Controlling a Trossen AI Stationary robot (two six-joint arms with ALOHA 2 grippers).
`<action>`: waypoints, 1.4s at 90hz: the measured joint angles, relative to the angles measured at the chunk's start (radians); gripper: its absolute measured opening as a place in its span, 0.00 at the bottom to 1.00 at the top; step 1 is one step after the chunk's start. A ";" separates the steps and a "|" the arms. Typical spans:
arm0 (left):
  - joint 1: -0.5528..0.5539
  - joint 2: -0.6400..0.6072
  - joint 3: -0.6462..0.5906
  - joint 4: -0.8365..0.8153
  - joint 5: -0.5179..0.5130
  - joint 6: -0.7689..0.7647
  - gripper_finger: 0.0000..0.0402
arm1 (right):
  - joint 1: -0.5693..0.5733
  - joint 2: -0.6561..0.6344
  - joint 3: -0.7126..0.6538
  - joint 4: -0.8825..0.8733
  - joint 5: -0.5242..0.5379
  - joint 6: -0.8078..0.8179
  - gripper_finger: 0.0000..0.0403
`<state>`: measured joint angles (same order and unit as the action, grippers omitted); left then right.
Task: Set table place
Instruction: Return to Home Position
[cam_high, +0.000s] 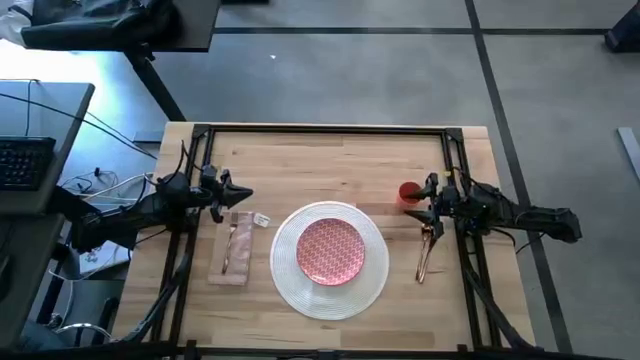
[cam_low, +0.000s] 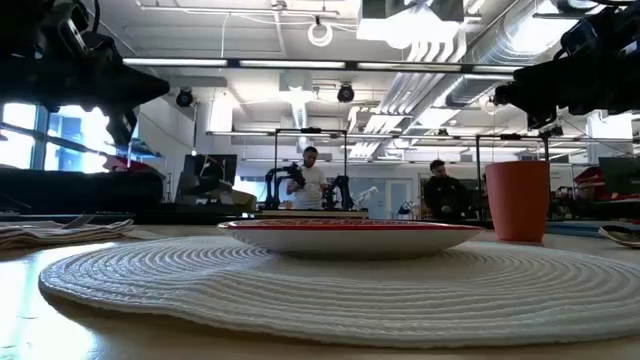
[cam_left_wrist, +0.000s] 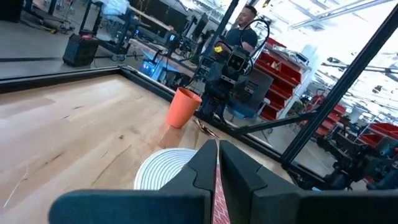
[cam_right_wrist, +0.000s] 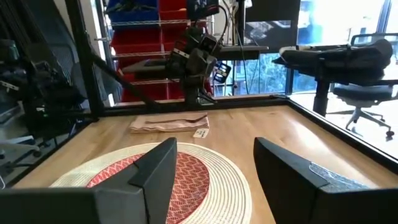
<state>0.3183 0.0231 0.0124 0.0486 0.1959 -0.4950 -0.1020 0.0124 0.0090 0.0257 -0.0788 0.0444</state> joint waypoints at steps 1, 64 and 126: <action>0.000 0.000 0.000 0.000 0.000 0.000 0.01 | 0.000 0.000 0.000 0.000 0.000 0.000 0.48; -0.152 -0.019 0.004 -0.043 -0.272 0.470 0.01 | 0.000 0.001 0.000 0.000 0.001 0.000 0.48; -0.414 -0.019 0.004 -0.037 -0.303 0.500 0.01 | 0.000 0.000 -0.001 0.000 0.001 0.000 0.48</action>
<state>-0.0952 0.0036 0.0162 0.0116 -0.1070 0.0048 -0.1020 0.0128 0.0082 0.0257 -0.0780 0.0441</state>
